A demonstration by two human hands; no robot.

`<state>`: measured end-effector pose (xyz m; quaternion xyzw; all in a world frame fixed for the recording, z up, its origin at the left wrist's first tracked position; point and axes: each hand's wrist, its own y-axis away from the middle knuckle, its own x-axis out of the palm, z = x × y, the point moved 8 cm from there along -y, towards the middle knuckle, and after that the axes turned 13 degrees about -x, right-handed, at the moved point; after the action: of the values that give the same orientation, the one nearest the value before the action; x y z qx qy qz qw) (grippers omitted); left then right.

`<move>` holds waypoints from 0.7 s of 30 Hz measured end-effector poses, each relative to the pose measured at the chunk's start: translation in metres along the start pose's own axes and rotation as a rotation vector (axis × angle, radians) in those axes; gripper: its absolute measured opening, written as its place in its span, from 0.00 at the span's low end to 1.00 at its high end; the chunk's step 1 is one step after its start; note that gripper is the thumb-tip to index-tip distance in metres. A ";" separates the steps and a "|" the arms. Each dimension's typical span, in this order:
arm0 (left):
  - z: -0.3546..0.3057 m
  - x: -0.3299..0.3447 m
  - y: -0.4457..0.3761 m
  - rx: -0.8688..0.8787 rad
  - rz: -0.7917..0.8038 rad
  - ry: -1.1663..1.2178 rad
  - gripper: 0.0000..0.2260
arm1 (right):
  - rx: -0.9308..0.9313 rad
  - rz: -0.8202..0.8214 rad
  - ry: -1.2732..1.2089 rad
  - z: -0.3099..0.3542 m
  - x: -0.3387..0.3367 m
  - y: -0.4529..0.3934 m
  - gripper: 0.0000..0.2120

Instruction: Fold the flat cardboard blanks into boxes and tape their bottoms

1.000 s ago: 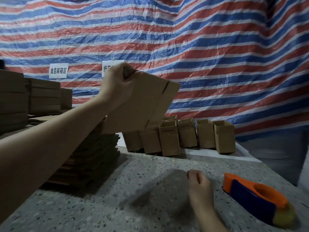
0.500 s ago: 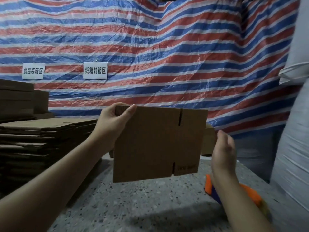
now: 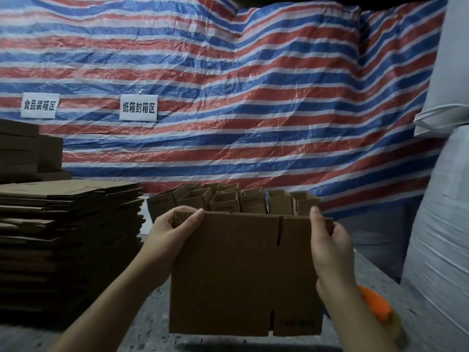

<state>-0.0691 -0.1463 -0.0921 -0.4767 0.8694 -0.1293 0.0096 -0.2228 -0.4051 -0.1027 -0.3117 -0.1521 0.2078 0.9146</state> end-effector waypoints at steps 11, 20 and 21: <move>0.013 -0.005 -0.011 -0.155 -0.158 -0.108 0.06 | 0.124 0.008 -0.005 -0.022 0.004 0.017 0.15; 0.013 0.003 -0.011 -0.258 -0.166 -0.120 0.06 | 0.138 0.042 -0.069 -0.025 0.008 0.016 0.15; 0.014 0.002 -0.011 -0.260 -0.175 -0.116 0.06 | 0.144 0.045 -0.077 -0.025 0.009 0.017 0.16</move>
<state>-0.0590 -0.1572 -0.1030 -0.5545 0.8320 0.0115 -0.0130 -0.2092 -0.4014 -0.1313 -0.2400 -0.1647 0.2504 0.9233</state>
